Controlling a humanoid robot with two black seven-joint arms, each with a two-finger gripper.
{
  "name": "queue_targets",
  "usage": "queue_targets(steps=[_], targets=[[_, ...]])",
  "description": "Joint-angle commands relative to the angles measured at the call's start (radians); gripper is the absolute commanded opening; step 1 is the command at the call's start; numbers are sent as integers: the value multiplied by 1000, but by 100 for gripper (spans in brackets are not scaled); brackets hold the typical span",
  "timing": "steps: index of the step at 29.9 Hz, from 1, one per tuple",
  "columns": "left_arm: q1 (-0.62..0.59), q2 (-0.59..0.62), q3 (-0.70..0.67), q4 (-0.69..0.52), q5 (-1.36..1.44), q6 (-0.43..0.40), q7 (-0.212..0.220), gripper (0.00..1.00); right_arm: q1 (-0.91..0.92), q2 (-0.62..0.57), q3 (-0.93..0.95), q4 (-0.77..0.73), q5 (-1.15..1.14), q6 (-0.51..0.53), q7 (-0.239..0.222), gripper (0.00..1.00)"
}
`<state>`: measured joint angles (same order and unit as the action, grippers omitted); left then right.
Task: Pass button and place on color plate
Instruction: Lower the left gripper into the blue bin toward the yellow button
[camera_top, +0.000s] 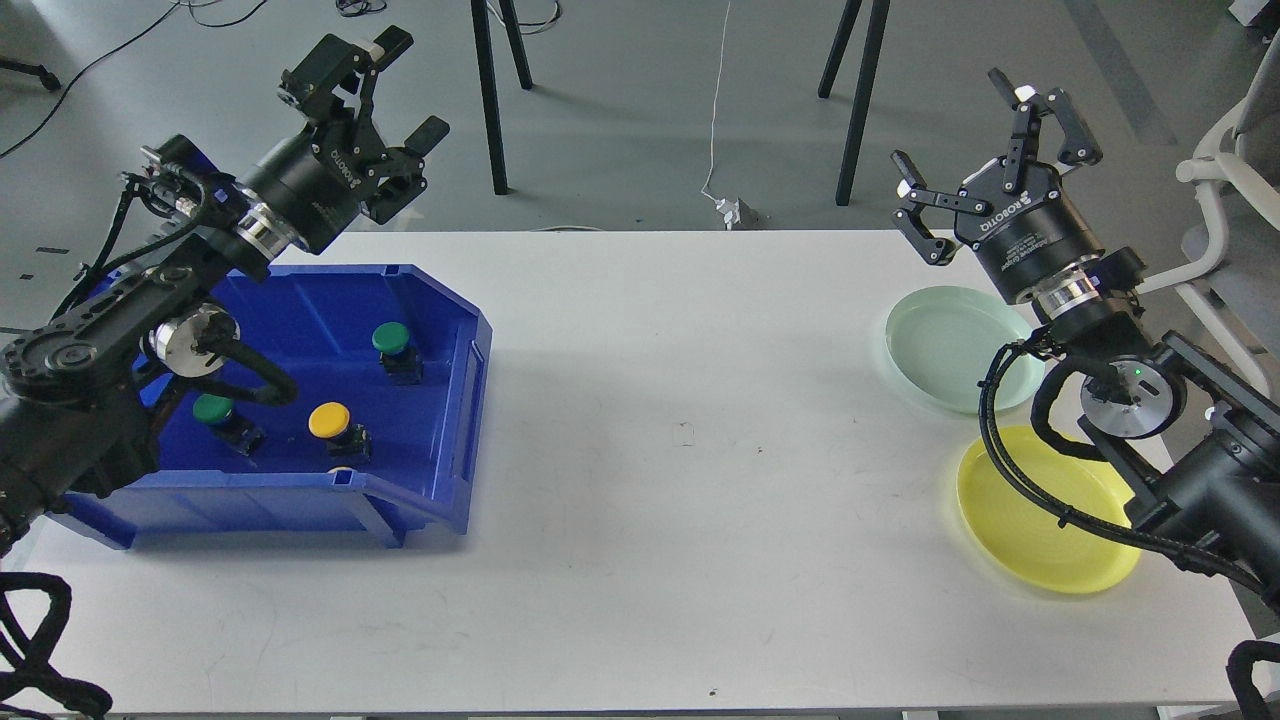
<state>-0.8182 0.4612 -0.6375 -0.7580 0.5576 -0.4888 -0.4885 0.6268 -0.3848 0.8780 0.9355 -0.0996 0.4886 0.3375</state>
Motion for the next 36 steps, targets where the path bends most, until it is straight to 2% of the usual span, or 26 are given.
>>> queue_targets(steps=[1, 5, 10, 15, 19, 24, 26, 30, 33, 36], targets=[[2, 10, -8, 6, -50, 0, 0, 100, -1, -6, 1, 2, 0, 0, 0, 99], [-1, 57, -16, 12, -160, 0, 0, 100, -4, -11, 4, 2, 0, 0, 0, 99], [-7, 15, -77, -6, -260, 0, 0, 100, -4, -12, 7, 5, 0, 0, 2, 99], [33, -18, -267, -197, -268, 0, 0, 100, -15, -11, 10, 6, 1, 0, 5, 99], [33, 49, -263, -309, -207, 0, 0, 100, -19, -12, 19, 8, 3, 0, 6, 99], [21, 261, -124, -473, 121, 0, 0, 100, -21, -14, 41, 6, 3, 0, 5, 99], [-2, 362, -9, -556, 293, 0, 0, 100, -21, -12, 41, 6, 3, 0, 5, 99], [-73, 546, 211, -684, 468, 0, 0, 100, -21, -11, 41, 5, 1, 0, 5, 99], [-108, 644, 301, -741, 573, 6, 0, 100, -21, -3, 39, 3, 1, 0, 6, 99], [-113, 685, 321, -738, 721, 24, 0, 100, -22, 0, 35, 2, 1, 0, 6, 99]])
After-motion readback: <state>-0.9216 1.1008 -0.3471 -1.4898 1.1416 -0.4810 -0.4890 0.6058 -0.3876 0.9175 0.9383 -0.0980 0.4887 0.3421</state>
